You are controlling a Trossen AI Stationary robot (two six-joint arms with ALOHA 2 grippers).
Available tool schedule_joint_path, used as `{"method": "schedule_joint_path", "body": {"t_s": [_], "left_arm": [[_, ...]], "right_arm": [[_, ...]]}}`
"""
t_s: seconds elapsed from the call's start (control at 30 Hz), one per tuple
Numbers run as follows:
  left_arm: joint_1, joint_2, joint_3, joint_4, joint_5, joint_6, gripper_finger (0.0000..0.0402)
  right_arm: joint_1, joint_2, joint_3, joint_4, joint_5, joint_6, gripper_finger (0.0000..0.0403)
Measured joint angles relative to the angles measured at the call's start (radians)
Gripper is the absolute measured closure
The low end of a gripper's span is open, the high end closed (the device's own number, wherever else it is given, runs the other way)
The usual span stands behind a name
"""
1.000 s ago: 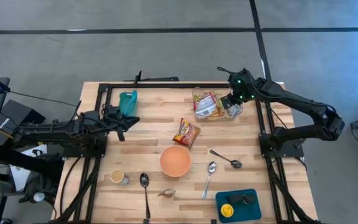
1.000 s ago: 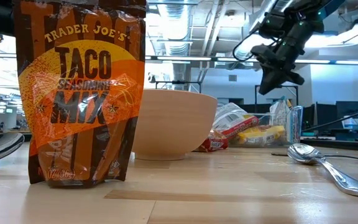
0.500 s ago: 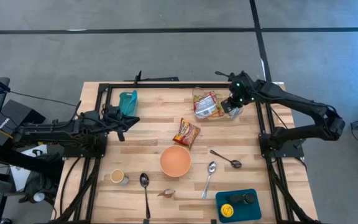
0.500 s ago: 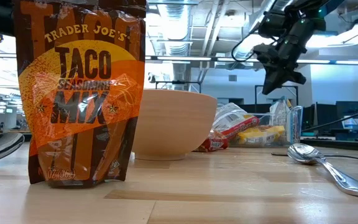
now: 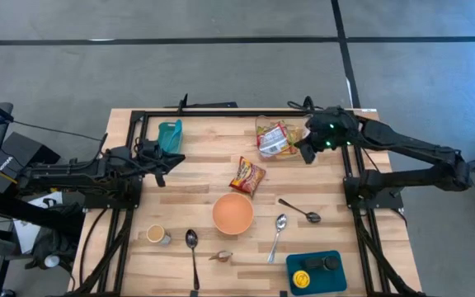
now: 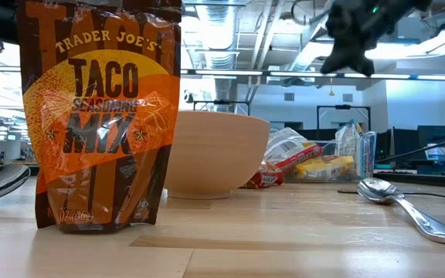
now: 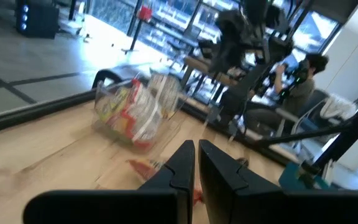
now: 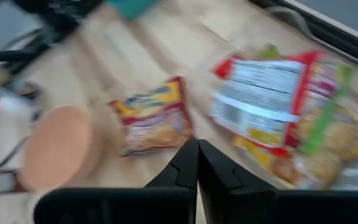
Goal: Pick & Place Food Item
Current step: Put the red noodle pack into the transparent bin
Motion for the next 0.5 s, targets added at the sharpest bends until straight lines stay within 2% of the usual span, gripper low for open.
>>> {"method": "schedule_joint_path", "body": {"t_s": [0.23,0.5], "left_arm": [[0.0,0.0,0.0,0.182,0.0,-0.063,0.0385],[0.0,0.0,0.0,0.396,0.0,-0.08,0.0385]], "right_arm": [[0.185,-0.068,0.0,0.031,0.0,0.114,0.0402],[0.377,-0.06,0.0,0.054,-0.003,0.214,0.0402]]}}
